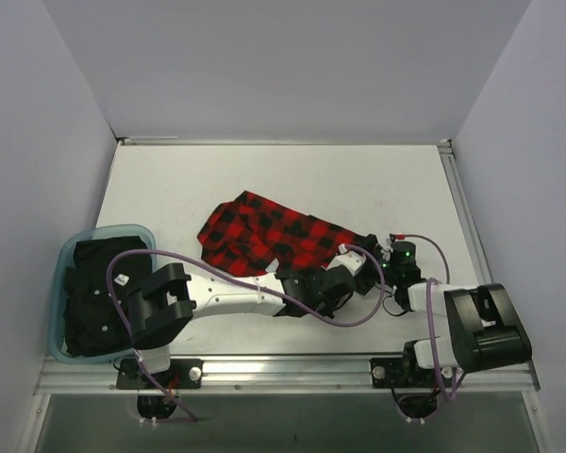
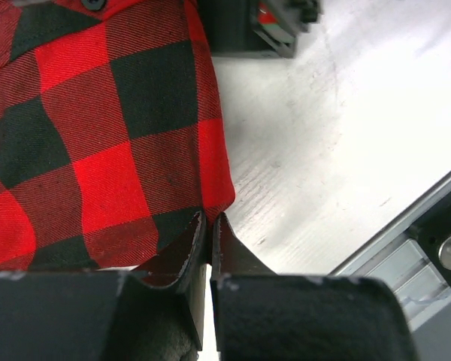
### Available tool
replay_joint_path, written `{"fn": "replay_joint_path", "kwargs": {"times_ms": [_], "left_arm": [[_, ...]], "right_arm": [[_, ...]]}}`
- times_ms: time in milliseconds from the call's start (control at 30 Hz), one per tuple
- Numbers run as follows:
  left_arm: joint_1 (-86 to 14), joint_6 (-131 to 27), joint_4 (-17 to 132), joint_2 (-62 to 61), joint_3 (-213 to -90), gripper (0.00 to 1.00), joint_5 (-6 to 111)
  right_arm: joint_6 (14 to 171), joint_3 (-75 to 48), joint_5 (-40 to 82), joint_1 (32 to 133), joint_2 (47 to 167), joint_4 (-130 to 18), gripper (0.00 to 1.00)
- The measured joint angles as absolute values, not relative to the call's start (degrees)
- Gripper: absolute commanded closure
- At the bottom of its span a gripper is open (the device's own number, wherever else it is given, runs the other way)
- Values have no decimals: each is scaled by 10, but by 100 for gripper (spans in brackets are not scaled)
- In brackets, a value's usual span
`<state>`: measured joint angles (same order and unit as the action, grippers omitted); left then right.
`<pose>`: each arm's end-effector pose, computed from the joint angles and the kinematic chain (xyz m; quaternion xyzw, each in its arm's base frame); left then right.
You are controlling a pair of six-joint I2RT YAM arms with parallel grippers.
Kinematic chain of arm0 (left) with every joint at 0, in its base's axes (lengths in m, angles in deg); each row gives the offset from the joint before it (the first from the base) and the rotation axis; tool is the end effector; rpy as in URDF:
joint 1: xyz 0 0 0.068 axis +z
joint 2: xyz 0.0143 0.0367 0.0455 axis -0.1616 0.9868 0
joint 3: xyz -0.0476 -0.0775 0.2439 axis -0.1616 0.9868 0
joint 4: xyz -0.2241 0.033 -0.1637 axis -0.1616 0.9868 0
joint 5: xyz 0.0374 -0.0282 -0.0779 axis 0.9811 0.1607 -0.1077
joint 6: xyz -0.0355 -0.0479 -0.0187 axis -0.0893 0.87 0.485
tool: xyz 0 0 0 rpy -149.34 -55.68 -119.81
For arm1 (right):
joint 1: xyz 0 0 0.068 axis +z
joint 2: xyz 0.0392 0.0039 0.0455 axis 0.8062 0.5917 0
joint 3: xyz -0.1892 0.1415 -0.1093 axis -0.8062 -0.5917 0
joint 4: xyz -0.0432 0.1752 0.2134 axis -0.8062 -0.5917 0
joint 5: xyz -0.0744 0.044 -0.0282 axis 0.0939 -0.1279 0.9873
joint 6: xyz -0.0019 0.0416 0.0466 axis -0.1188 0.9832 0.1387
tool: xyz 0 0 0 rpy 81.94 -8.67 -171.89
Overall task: Fold and stack the long sleeve shirts
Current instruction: Fold the shirt
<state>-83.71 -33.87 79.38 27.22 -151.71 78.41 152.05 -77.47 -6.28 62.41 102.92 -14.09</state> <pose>0.1243 -0.3918 0.1796 0.3059 0.8816 -0.1714 0.3160 0.2260 0.0623 0.0985 0.2388 0.7787 0.5192 0.2590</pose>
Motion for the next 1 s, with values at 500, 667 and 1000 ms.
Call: {"fn": "replay_joint_path", "kwargs": {"times_ms": [500,667,1000], "left_arm": [[-831,-301,772,272,-1532,65,749],[-819,-283,756,268,-1531,37,701],[-594,-255,791,91,-1473,7,603]], "right_arm": [[1538,-766,-68,627,1151,-34,86],[1488,-732,-75,616,1147,-114,100],[1224,-494,-85,581,1158,-501,100]]}}
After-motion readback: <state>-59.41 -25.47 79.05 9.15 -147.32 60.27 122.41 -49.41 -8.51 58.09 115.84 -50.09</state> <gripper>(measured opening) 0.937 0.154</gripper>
